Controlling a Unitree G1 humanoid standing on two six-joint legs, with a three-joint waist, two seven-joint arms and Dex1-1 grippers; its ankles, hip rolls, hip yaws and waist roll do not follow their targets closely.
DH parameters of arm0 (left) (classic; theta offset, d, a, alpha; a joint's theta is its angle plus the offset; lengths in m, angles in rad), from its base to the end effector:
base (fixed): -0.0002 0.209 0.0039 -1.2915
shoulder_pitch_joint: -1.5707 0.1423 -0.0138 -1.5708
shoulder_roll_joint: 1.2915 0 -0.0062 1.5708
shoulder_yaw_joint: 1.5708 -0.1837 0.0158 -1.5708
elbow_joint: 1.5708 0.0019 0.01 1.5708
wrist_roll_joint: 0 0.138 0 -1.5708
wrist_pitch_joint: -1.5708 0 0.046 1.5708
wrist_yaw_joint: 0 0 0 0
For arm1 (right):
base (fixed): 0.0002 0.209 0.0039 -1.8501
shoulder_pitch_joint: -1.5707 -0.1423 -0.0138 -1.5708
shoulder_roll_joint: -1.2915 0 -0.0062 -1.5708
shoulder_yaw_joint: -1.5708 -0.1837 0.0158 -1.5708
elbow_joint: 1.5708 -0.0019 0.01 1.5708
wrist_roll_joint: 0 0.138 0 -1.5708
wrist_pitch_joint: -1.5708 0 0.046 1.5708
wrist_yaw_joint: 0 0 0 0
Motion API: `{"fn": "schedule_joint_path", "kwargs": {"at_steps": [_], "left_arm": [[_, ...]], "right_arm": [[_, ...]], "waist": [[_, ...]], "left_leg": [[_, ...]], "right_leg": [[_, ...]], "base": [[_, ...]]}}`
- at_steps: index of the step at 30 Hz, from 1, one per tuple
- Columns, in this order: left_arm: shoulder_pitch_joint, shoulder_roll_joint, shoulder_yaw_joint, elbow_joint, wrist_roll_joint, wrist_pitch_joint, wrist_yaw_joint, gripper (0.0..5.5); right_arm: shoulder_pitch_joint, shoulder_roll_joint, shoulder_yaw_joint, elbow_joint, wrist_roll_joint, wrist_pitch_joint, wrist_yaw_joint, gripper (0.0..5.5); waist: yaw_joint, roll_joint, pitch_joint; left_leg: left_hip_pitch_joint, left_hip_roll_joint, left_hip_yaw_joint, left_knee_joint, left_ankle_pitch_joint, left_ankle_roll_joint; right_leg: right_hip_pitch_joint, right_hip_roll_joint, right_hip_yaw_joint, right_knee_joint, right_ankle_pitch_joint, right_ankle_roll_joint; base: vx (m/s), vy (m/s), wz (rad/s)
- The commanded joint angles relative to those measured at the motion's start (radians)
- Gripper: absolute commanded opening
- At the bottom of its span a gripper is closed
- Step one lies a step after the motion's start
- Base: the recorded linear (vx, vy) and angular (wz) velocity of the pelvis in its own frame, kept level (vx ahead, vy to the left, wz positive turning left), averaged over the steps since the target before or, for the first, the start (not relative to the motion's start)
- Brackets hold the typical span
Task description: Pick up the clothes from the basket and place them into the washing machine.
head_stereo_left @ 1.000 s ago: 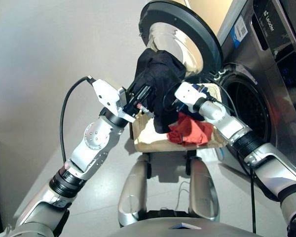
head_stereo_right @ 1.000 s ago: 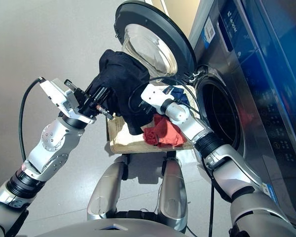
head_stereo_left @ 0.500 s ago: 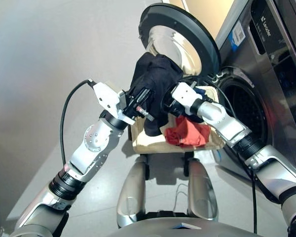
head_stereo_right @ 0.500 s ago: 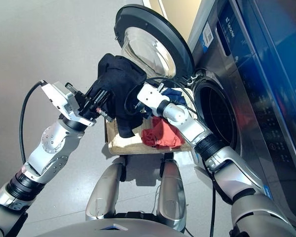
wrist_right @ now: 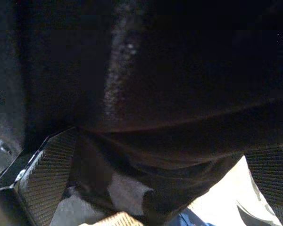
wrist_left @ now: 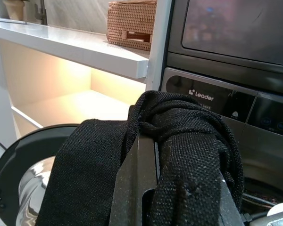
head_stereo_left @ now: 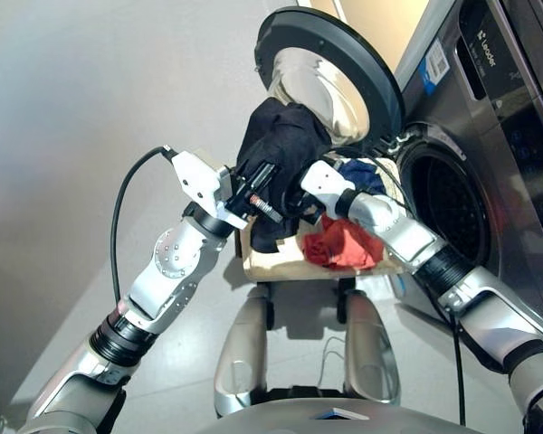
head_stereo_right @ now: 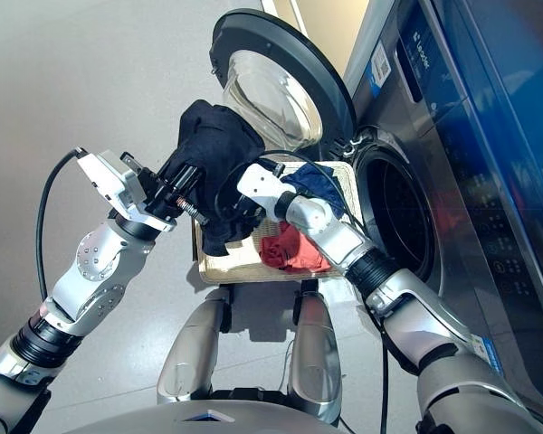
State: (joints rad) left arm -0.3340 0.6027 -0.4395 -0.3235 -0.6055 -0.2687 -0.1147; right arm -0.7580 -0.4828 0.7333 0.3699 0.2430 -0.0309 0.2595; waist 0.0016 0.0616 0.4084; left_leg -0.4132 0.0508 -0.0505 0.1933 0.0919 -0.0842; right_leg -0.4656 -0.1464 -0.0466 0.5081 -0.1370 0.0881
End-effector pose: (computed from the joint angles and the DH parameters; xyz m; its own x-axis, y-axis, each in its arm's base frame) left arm 0.2193 0.1393 0.1571 0.5755 -0.6317 0.5195 0.6537 0.7369 0.1719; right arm 0.3038 -0.1101 0.1204 0.6760 0.7224 -0.1456 -0.6634 0.5105 -0.5470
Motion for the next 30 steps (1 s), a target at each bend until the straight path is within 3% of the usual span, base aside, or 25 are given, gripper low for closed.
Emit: {"fn": "schedule_joint_path", "kwargs": {"at_steps": [1,2,19,25,28,29,30], "left_arm": [[0.006,-0.005,0.023,-0.062,-0.001,-0.051,-0.019,0.00],[0.006,-0.011,0.020,-0.060,0.002,-0.051,-0.019,0.00],[0.001,-0.029,0.009,-0.055,0.004,-0.051,-0.006,0.00],[0.011,-0.052,0.007,-0.044,-0.004,-0.063,0.001,0.00],[0.021,-0.075,0.007,-0.022,-0.014,-0.074,0.019,0.00],[0.020,-0.078,0.006,-0.013,-0.013,-0.076,0.027,0.73],[0.020,-0.081,0.006,-0.006,-0.012,-0.077,0.034,2.63]], "right_arm": [[-0.042,0.071,-0.016,-0.040,0.028,-0.050,-0.016,1.96],[-0.033,0.073,-0.021,-0.038,0.032,-0.053,-0.019,0.00],[0.039,0.080,-0.080,-0.063,0.041,-0.091,-0.081,0.00],[0.143,0.140,-0.161,-0.073,0.237,-0.154,-0.119,0.00],[0.242,0.261,-0.282,-0.015,0.568,-0.217,-0.130,0.00],[0.260,0.285,-0.300,-0.008,0.617,-0.236,-0.134,0.00],[0.274,0.298,-0.301,-0.009,0.640,-0.241,-0.135,0.00]], "waist": [[0.006,-0.037,-0.043],[0.005,-0.038,-0.042],[-0.001,-0.043,-0.038],[-0.006,-0.038,-0.039],[-0.012,-0.034,-0.037],[-0.015,-0.033,-0.037],[-0.017,-0.033,-0.036]], "left_leg": [[0.006,-0.010,0.039,0.083,-0.078,0.005],[0.006,-0.011,0.038,0.083,-0.079,0.005],[0.000,-0.009,0.041,0.084,-0.079,0.007],[-0.004,-0.010,0.039,0.087,-0.079,0.006],[-0.004,-0.011,0.039,0.089,-0.079,0.008],[-0.005,-0.011,0.040,0.088,-0.079,0.008],[-0.005,-0.011,0.041,0.088,-0.079,0.008]], "right_leg": [[0.039,0.012,0.010,-0.186,0.133,0.019],[0.042,0.012,0.008,-0.187,0.133,0.019],[0.039,0.011,0.008,-0.198,0.140,0.023],[0.038,0.010,0.007,-0.196,0.139,0.023],[0.038,0.009,0.008,-0.196,0.142,0.024],[0.036,0.009,0.009,-0.197,0.143,0.024],[0.035,0.009,0.009,-0.196,0.143,0.024]], "base": [[0.000,0.000,0.000],[0.000,0.000,0.000],[0.000,0.000,0.000],[0.000,0.000,0.000],[0.000,0.000,0.000],[0.000,0.000,0.000],[0.000,0.000,0.000]]}}
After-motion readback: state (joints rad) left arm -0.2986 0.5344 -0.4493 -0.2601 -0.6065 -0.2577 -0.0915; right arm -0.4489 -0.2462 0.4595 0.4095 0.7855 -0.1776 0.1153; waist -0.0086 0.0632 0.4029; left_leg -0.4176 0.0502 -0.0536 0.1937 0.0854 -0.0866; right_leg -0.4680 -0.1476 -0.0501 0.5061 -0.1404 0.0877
